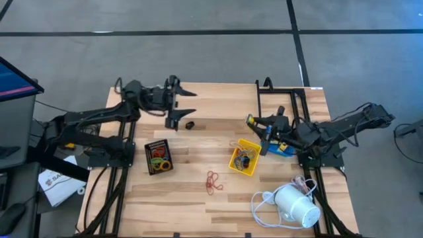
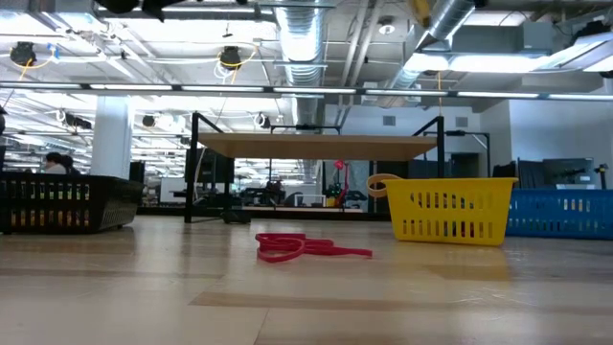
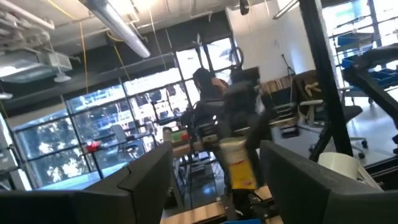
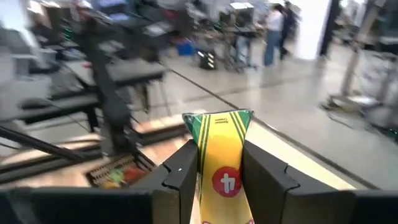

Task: Pick & Place Office Desk Supplies
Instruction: Put the yellow crayon box into the blue bin

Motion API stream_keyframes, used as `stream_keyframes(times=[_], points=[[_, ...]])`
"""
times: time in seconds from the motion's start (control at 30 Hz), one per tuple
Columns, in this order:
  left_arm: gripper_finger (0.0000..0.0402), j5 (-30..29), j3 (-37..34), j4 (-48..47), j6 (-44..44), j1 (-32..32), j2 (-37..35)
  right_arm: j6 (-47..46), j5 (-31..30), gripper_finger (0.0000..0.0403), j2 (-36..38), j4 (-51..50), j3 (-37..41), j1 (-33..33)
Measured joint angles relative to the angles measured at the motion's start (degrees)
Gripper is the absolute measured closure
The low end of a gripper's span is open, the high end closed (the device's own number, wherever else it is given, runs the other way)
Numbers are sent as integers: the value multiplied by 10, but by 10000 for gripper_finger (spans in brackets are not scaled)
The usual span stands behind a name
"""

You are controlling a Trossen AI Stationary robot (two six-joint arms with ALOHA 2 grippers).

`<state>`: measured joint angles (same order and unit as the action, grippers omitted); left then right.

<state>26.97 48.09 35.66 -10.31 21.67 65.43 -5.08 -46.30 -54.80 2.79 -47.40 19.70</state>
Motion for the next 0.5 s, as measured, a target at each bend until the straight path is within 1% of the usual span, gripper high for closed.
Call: stream_keyframes(times=[0.1, 0.17, 0.23, 0.4, 0.5], points=[[167, -7, -26, 0, -2, 0, -23, -56, -34, 293, 19, -90, 0, -1], [167, -15, -39, -1, -2, 0, -28, -116, -54, 293, 32, -172, 0, -5], [167, -21, -47, -2, -2, 0, -29, -198, -65, 293, 41, -276, 0, -10], [165, -21, -50, -6, -4, 1, -25, -378, -62, 293, 43, -471, 0, -16], [165, -21, -50, -6, -4, 1, -25, -481, -26, 293, 41, -585, 0, -15]])
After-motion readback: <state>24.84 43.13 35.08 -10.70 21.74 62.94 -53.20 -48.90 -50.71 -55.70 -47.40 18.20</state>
